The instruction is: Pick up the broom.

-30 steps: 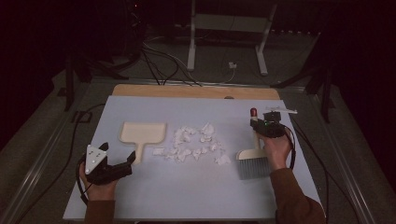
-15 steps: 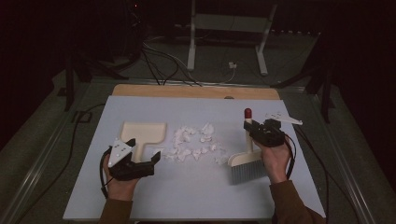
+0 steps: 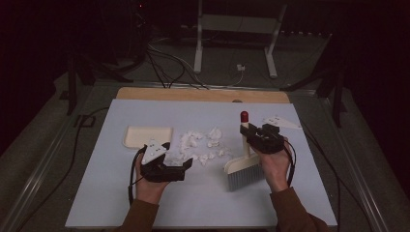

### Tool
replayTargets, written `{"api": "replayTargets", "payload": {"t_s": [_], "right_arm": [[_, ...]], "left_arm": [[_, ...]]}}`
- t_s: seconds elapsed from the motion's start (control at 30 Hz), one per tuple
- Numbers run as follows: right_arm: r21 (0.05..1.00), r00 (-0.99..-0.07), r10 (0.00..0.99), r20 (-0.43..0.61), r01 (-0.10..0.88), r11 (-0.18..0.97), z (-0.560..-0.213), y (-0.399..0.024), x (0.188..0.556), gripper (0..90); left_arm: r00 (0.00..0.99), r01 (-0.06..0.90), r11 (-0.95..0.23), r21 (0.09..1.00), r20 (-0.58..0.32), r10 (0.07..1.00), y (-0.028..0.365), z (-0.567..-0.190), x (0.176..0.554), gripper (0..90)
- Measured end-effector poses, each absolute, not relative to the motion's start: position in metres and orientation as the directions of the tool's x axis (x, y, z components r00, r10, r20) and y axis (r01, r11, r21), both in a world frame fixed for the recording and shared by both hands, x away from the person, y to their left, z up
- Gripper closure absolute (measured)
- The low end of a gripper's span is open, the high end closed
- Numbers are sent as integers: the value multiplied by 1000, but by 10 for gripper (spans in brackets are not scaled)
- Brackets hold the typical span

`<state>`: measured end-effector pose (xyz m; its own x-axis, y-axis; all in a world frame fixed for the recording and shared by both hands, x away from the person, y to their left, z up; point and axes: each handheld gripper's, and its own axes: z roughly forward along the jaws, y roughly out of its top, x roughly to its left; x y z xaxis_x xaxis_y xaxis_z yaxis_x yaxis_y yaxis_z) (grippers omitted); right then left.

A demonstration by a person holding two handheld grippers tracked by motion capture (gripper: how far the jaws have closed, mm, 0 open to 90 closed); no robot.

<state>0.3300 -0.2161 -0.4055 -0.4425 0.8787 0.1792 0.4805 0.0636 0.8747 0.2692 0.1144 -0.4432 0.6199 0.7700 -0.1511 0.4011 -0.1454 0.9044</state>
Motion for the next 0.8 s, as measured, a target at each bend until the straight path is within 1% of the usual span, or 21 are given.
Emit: {"api": "replayTargets", "payload": {"t_s": [0.17,0.33,0.5,0.57,0.63,0.73,0.8], "right_arm": [[878,-457,870,183,475,65,-404,-207,329,694],[886,-477,860,182,458,67,-399,-198,324,695],[903,-491,853,175,425,60,-392,-190,317,695],[910,-495,855,156,409,71,-390,-185,315,695],[912,-502,852,150,402,76,-389,-182,313,695],[914,-506,849,149,399,77,-387,-179,312,695],[917,-512,845,155,393,70,-386,-174,312,694]], "left_arm": [[640,417,-150,897,-172,749,104,-445,274,56],[679,428,-183,885,-181,712,88,-448,276,74],[711,431,-209,878,-188,678,73,-450,277,112],[723,437,-221,872,-195,663,66,-451,278,123],[743,444,-238,864,-207,636,55,-453,279,128],[755,447,-247,859,-214,620,47,-454,280,141],[758,450,-259,855,-212,617,42,-454,281,164]]}}
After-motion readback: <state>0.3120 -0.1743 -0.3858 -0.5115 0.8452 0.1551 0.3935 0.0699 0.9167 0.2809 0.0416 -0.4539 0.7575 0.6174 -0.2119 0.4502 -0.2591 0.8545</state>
